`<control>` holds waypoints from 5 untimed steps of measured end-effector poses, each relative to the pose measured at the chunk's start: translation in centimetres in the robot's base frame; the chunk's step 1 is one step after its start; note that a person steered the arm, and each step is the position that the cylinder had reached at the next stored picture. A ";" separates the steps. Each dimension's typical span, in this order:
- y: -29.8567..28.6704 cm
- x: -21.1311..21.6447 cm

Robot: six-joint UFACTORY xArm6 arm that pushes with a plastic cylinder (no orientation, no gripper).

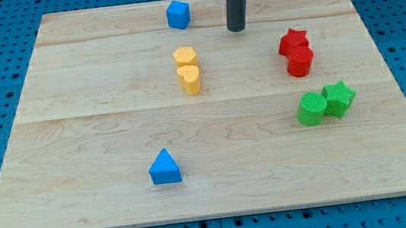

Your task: Push the blue cube into triangle

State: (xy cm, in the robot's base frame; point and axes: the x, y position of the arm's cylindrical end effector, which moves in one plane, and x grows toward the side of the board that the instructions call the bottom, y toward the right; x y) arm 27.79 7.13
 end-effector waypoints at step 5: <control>-11.1 -2.7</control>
State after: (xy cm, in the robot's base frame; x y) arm 25.08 -3.93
